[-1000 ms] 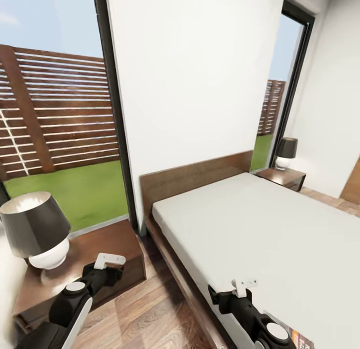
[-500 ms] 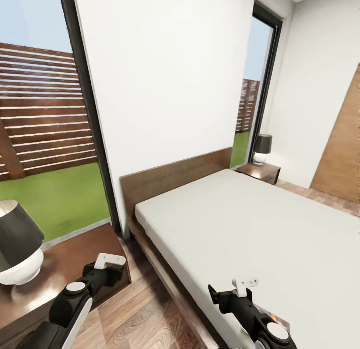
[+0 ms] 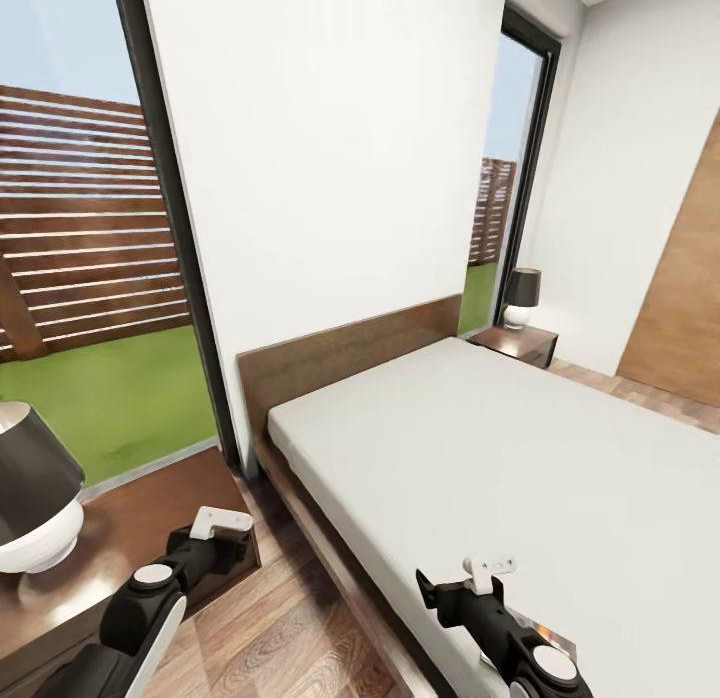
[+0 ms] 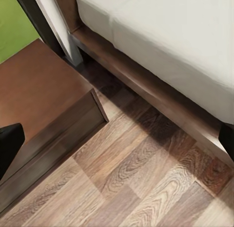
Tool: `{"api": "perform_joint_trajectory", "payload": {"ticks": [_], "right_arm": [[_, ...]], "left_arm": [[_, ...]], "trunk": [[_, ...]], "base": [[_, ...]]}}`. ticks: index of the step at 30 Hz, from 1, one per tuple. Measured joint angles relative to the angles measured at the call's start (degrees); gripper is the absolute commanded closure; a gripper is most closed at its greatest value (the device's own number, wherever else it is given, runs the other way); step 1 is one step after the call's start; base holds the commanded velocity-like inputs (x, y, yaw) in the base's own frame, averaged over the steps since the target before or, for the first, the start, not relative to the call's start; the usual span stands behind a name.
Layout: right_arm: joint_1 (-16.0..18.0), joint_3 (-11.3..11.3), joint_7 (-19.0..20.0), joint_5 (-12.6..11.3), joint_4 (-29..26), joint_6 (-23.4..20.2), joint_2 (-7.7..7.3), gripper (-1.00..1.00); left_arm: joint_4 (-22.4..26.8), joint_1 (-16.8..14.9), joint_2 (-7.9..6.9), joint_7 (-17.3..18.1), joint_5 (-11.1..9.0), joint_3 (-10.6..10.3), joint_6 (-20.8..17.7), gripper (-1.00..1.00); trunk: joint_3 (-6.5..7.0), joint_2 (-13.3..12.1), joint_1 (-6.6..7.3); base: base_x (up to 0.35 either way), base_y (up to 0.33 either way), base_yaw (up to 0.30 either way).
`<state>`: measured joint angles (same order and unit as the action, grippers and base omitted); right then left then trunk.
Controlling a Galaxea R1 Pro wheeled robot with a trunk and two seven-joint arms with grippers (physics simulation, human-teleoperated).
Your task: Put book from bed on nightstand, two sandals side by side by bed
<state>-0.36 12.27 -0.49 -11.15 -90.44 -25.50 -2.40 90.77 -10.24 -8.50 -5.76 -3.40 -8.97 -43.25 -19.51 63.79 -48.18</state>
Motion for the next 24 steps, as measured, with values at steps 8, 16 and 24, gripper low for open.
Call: {"api": "perform_joint_trajectory", "payload": {"ticks": [8,16,24], "right_arm": [[0.0,0.1,-0.1,0.1,0.0,0.1,-0.03,-1.00],[0.0,0.1,-0.1,0.4,0.2,0.1,-0.03,-1.00],[0.0,0.1,0.0,0.3,0.4,0.1,-0.06,-1.00]], "left_arm": [[-0.1,0.0,0.18,-0.1,0.0,-0.1,0.0,-1.00],[-0.1,0.0,0.24,-0.1,0.1,-1.1,0.1,-1.00],[-0.1,0.0,0.22,-0.1,0.1,-1.5,0.1,-1.00]], "trunk": [[0.00,0.0,0.00],[0.00,0.0,0.00],[0.00,0.0,0.00]], "base": [[0.000,0.000,-0.001],[0.000,0.000,0.000],[0.000,0.000,0.000]]}}
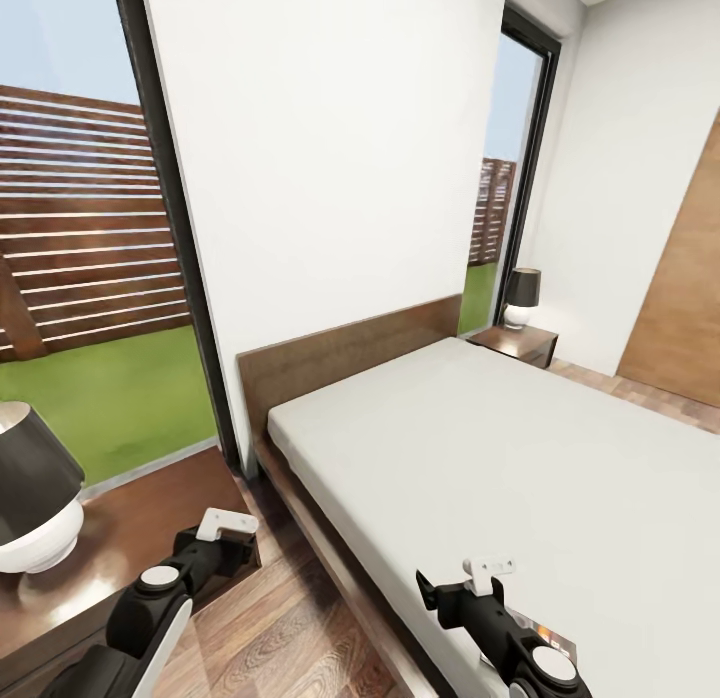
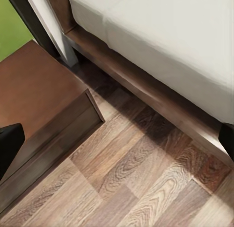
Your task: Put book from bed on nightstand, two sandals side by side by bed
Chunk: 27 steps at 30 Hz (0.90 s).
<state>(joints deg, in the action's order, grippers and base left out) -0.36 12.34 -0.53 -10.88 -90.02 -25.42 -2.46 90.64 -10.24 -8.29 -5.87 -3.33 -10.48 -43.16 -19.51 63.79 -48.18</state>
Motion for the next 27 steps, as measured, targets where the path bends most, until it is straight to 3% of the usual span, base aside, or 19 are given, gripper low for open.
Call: {"api": "perform_joint_trajectory", "payload": {"ticks": [9,27], "right_arm": [[0.0,0.1,0.1,-0.2,0.2,0.0,0.11,-1.00],[0.0,-0.2,0.0,-0.3,0.4,0.0,0.03,-1.00]], "left_arm": [[0.0,0.0,0.00,0.0,0.0,-0.3,0.0,-1.00],[0.0,0.0,0.00,-0.1,0.0,-1.4,0.0,-1.00]], "trunk": [[0.09,0.0,0.00],[1.12,0.0,0.00]], "base": [[0.000,0.000,-0.054],[0.000,0.000,-0.204]]}}
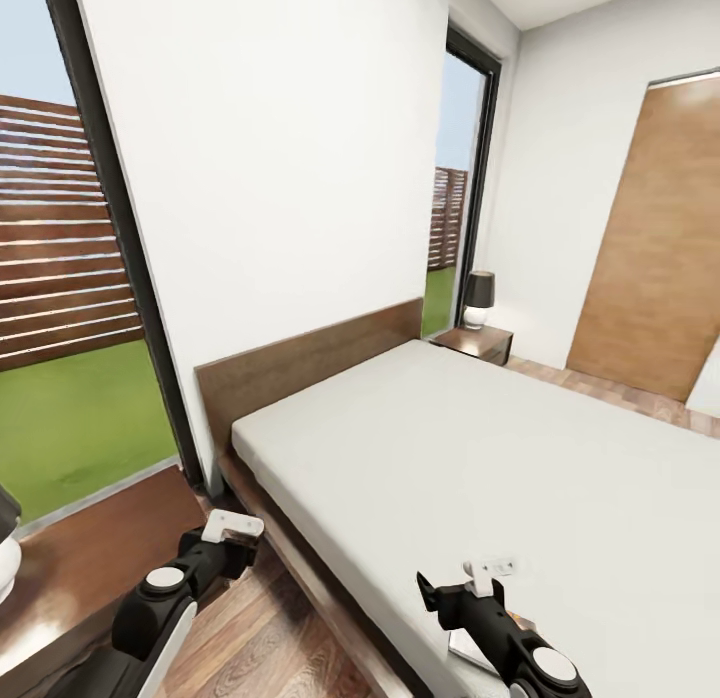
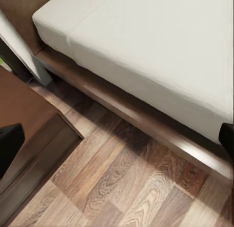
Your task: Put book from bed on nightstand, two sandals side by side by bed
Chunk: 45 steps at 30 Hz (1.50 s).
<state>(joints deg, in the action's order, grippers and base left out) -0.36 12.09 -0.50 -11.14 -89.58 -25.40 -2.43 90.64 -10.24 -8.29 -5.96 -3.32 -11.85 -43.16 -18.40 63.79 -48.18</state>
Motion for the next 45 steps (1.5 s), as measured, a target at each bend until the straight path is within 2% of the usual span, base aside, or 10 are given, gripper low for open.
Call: {"api": "perform_joint_trajectory", "payload": {"ticks": [19,22,27,28,32,45], "right_arm": [[0.8,0.0,-0.3,0.4,-0.2,-0.7,0.36,-1.00],[2.6,0.0,-0.3,0.5,-0.7,-1.8,0.49,-1.00],[7.8,0.1,-0.3,0.6,-1.0,-7.0,0.52,-1.00],[7.9,0.1,-0.3,0.6,-1.0,-7.0,0.53,-1.00],[12.1,0.0,-0.3,0.6,-1.1,-9.8,0.28,-1.00],[15.4,-0.1,-0.3,0.6,-1.2,-11.1,0.01,-1.00]], "left_arm": [[-0.1,0.0,-0.11,-0.2,0.0,-0.6,0.0,-1.00],[-0.1,0.0,-0.07,-0.2,0.0,-0.6,0.0,-1.00],[-0.1,0.0,0.04,-0.2,0.1,-0.7,0.0,-1.00],[-0.1,0.0,0.04,-0.2,0.1,-0.7,0.0,-1.00],[-0.2,0.0,0.13,-0.2,0.1,-0.9,0.0,-1.00],[-0.4,0.0,0.17,-0.2,0.1,-1.6,0.0,-1.00]], "trunk": [[1.23,0.0,0.00],[1.43,0.0,0.00],[1.76,0.0,0.00],[1.82,0.0,0.00],[2.08,0.0,0.00],[2.91,0.0,0.00]], "base": [[0.000,0.000,-0.224],[0.000,0.000,-0.225],[0.000,0.000,-0.219],[0.000,0.000,-0.209],[0.000,0.000,-0.201],[0.000,0.000,-0.192]]}}
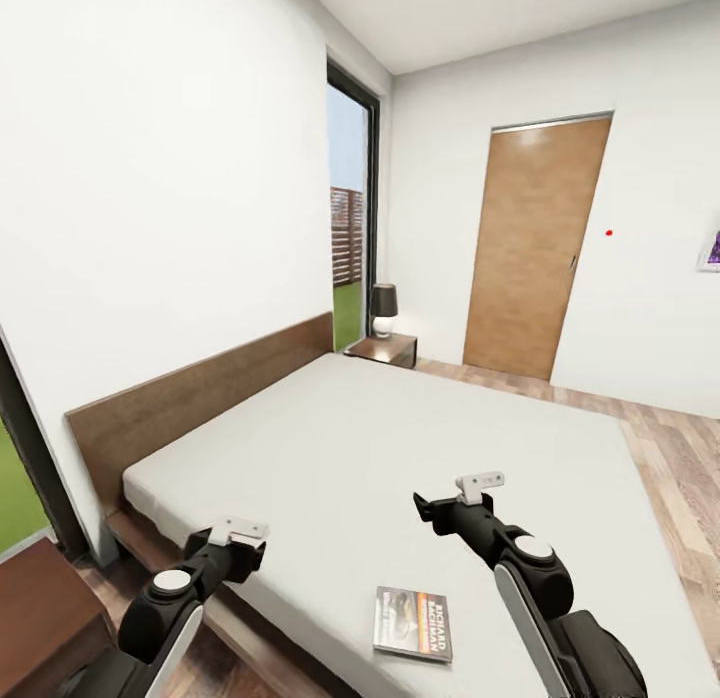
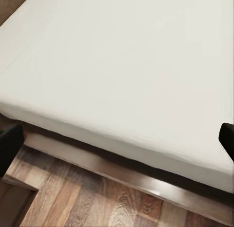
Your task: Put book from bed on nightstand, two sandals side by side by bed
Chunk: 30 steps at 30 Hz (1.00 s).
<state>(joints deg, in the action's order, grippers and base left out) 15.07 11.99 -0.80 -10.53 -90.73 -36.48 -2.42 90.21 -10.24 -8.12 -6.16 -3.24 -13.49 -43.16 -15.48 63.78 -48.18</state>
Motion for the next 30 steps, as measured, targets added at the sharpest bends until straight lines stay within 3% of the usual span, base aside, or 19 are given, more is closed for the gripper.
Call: {"api": "perform_joint_trajectory", "payload": {"ticks": [7,14,30], "right_arm": [[0.4,-1.6,0.1,0.0,0.0,-0.1,-0.36,-1.00],[0.4,-4.9,0.5,-0.3,0.0,-0.1,-0.40,-1.00],[0.3,-5.7,0.7,-0.4,0.1,-0.4,-0.50,-1.00]], "left_arm": [[-0.1,0.0,0.02,0.0,0.0,-0.8,0.0,-1.00],[-0.5,0.0,0.03,0.0,0.0,-1.1,0.0,-1.00],[-0.5,0.0,0.09,0.0,0.0,-2.3,0.0,-1.00]], "trunk": [[0.24,0.0,0.00],[0.29,0.0,0.00],[0.11,0.0,0.00]], "base": [[0.000,0.000,-0.083],[0.000,0.000,-0.016],[0.000,0.000,-0.001]]}}
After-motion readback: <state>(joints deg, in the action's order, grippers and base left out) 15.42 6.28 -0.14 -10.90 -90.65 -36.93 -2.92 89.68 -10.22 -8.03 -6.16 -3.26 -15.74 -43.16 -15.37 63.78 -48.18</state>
